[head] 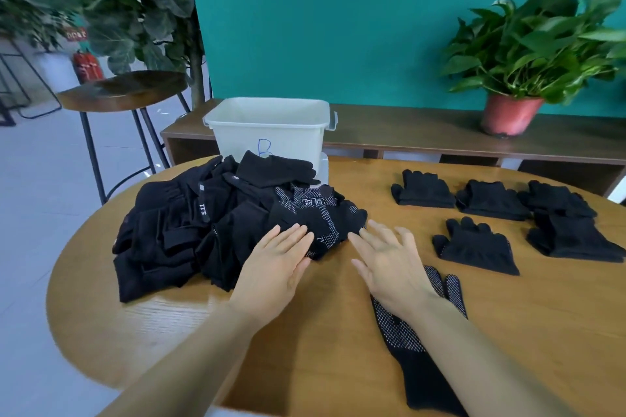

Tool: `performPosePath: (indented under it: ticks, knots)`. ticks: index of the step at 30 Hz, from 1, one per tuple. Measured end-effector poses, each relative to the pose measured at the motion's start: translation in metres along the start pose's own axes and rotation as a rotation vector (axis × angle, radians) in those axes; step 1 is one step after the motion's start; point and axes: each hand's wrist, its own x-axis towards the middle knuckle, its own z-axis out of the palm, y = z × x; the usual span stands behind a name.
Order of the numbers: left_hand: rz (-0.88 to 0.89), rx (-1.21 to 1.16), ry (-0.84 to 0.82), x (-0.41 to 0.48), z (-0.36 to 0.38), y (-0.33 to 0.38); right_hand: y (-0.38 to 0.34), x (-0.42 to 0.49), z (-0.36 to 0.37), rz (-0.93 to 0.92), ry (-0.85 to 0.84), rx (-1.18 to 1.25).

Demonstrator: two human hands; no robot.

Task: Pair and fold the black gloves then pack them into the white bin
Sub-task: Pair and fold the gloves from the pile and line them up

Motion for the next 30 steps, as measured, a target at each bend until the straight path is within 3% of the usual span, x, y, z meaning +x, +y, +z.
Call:
performPosePath:
  ticks: [6, 10, 13, 17, 25, 30]
  knots:
    - [0.028, 0.038, 0.069, 0.04, 0.024, -0.025, -0.001, 0.039, 0.032, -0.022, 0.034, 0.027]
    - [0.046, 0.052, 0.156, 0.071, 0.039, -0.046, -0.003, 0.059, 0.05, -0.034, -0.028, 0.054]
    - [0.03, 0.062, 0.116, 0.088, 0.048, -0.055, -0.002, 0.064, 0.059, -0.067, -0.089, 0.084]
    - [-0.044, 0.071, 0.066, 0.09, 0.057, -0.056, -0.001, 0.065, 0.067, -0.079, -0.037, 0.103]
    - [-0.182, -0.03, 0.09, 0.089, 0.051, -0.05, -0.012, 0.064, 0.067, 0.115, 0.028, 0.181]
    - [-0.354, -0.282, 0.117, 0.096, 0.023, -0.042, -0.022, 0.075, 0.047, 0.249, -0.088, 0.456]
